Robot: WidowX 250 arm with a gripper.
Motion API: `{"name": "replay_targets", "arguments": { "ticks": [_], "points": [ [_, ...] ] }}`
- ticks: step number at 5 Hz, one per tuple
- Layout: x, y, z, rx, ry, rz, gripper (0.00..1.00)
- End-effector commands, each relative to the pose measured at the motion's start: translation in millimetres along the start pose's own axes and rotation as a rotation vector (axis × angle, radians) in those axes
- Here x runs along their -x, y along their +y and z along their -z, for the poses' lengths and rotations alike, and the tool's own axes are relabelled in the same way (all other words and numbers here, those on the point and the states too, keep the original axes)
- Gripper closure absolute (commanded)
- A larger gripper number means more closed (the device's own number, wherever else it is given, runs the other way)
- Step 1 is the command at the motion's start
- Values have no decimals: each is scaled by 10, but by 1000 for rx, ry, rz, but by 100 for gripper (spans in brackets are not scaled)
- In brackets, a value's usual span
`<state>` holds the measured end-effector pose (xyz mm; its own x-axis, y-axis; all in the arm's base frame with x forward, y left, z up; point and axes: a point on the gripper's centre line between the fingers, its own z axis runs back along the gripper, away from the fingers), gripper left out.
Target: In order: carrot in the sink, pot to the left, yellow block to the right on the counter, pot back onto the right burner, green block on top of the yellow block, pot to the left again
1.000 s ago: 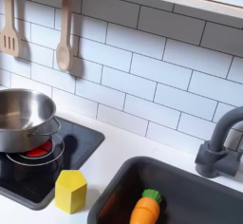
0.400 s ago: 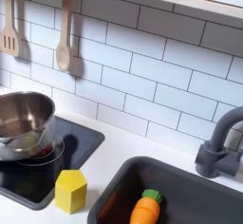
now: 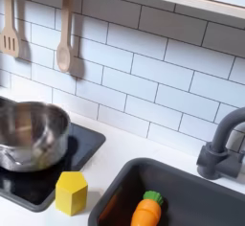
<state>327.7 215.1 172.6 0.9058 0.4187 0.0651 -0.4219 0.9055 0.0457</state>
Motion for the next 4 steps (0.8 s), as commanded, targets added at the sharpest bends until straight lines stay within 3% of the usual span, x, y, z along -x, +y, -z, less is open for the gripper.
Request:
{"name": "replay_targets", "arguments": {
  "ticks": [1,2,4],
  "points": [
    [32,-99,-18,0,0,15,0],
    [25,-174,51,-1,10,28,0],
    [-17,-61,40,-9,14,-23,0]
  ]
}}
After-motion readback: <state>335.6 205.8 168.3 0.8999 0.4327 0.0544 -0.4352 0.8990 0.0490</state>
